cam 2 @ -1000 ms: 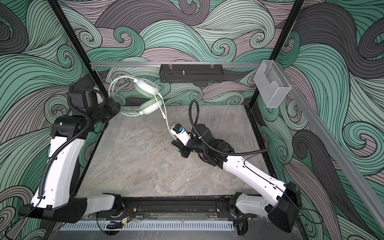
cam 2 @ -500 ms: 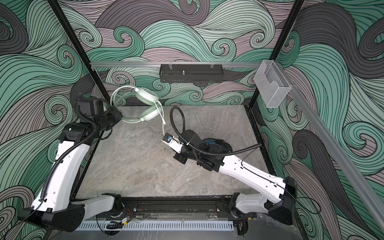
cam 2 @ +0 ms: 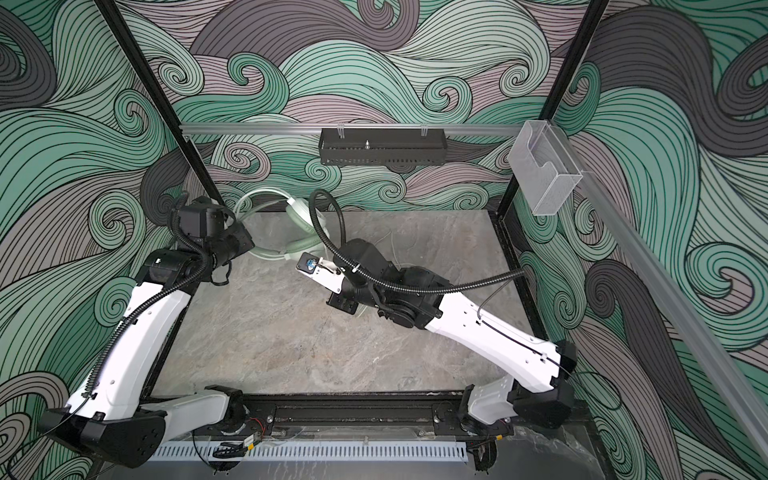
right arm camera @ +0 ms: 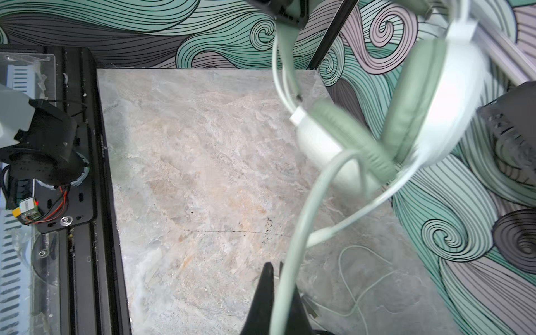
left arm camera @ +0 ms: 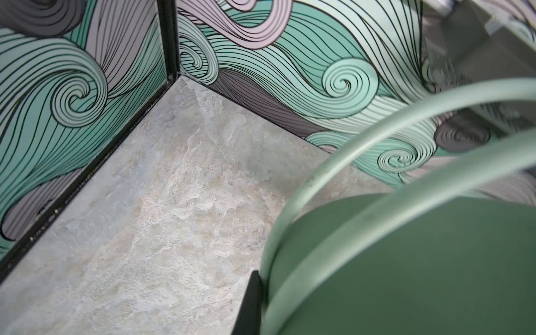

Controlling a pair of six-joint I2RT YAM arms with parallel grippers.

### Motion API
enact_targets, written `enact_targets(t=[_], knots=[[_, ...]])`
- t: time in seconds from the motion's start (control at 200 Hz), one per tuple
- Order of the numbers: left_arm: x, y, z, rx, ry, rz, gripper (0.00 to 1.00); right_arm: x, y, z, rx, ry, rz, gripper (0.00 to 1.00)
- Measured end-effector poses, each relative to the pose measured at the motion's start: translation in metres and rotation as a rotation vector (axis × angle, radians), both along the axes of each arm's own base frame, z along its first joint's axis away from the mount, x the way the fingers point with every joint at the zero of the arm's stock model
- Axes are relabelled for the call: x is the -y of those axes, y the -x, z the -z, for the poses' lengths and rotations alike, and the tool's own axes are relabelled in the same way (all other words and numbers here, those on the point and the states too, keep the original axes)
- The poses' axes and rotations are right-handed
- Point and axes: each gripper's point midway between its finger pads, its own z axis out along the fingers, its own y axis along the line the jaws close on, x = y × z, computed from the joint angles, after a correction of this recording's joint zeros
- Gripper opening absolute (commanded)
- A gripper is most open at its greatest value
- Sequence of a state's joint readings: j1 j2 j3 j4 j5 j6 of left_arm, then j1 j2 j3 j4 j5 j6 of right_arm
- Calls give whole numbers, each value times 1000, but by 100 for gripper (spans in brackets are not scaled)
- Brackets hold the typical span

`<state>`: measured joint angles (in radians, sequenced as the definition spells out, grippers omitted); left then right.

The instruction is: Wrap the headphones

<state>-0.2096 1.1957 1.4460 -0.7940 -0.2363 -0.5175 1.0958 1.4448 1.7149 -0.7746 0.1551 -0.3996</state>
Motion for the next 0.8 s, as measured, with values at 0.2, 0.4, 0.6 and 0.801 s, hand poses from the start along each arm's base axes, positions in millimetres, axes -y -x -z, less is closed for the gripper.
enact_targets(t=[0.2, 0.4, 0.6, 0.801], knots=[[26, 5, 12, -55, -141, 200, 0, -4, -16, -19, 105, 95, -12, 0], [48, 16, 31, -138, -217, 387, 0, 3, -35, -8, 167, 207, 31, 0], [74, 31, 35, -149, -257, 578, 0, 22, -55, -11, 207, 250, 133, 0], [93, 51, 33, -114, -216, 705, 0, 35, -67, -15, 204, 249, 203, 3]])
